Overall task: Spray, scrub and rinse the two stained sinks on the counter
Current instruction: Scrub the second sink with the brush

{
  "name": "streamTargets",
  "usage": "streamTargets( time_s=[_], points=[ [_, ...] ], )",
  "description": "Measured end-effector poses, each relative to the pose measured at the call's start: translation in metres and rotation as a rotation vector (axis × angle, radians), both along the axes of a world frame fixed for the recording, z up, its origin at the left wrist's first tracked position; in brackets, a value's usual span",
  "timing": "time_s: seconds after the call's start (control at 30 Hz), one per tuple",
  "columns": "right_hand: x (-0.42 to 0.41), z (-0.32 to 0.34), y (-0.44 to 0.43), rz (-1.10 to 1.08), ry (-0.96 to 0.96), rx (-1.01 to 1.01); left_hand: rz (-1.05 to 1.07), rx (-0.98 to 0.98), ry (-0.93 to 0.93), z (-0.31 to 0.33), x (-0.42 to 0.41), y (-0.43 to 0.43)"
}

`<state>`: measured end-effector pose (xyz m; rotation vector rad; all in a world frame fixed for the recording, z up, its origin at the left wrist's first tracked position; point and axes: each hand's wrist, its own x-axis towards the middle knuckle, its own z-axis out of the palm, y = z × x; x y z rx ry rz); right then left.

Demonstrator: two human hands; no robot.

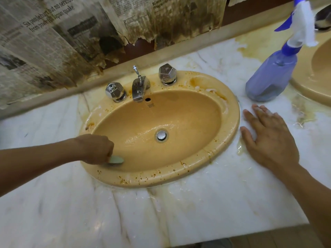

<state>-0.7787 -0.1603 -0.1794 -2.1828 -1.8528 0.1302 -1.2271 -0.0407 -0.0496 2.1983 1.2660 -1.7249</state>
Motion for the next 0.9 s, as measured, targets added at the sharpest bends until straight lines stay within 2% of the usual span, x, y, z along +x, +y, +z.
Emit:
streamTargets(
  time_s=[0.07,0.13,0.23,0.3,0.37,0.43,0.53,0.67,0.73,0.8,0.83,0.9],
  points=[
    [-0.001,0.0,0.0,0.003,-0.009,-0.002,-0.049,0.096,0.067,0.0,0.0,0.007],
    [-0.002,0.001,0.0,0.002,-0.013,-0.01,0.016,0.106,0.016,-0.013,0.006,0.005],
    [-0.002,0.0,0.0,0.002,-0.021,-0.015,0.268,-0.089,-0.273,-0.035,0.024,-0.01],
    [-0.002,0.0,0.0,0.0,-0.023,-0.021,0.311,-0.185,-0.342,-0.029,0.026,-0.012],
    [-0.002,0.001,0.001,-0.002,-0.038,-0.037,0.212,-0.16,-0.226,-0.012,0.012,-0.001],
    [-0.003,0.001,0.002,-0.006,-0.058,-0.059,0.058,-0.046,-0.031,0.003,-0.006,0.011],
    [-0.003,0.002,0.004,-0.011,-0.073,-0.079,0.022,0.039,0.037,-0.002,0.0,0.01],
    [-0.003,0.005,0.004,-0.009,-0.073,-0.085,0.235,-0.104,-0.264,-0.045,0.044,-0.014],
    [-0.003,0.004,0.003,-0.008,-0.076,-0.086,0.286,-0.19,-0.343,-0.041,0.054,-0.013],
    [-0.003,0.004,0.004,-0.008,-0.075,-0.089,0.247,-0.209,-0.257,-0.025,0.044,-0.004],
    [-0.003,0.004,0.004,-0.01,-0.077,-0.096,0.189,-0.187,-0.157,-0.016,0.034,0.002],
    [-0.003,0.005,0.004,-0.014,-0.084,-0.111,0.089,-0.074,0.016,-0.002,0.013,0.011]
  ],
)
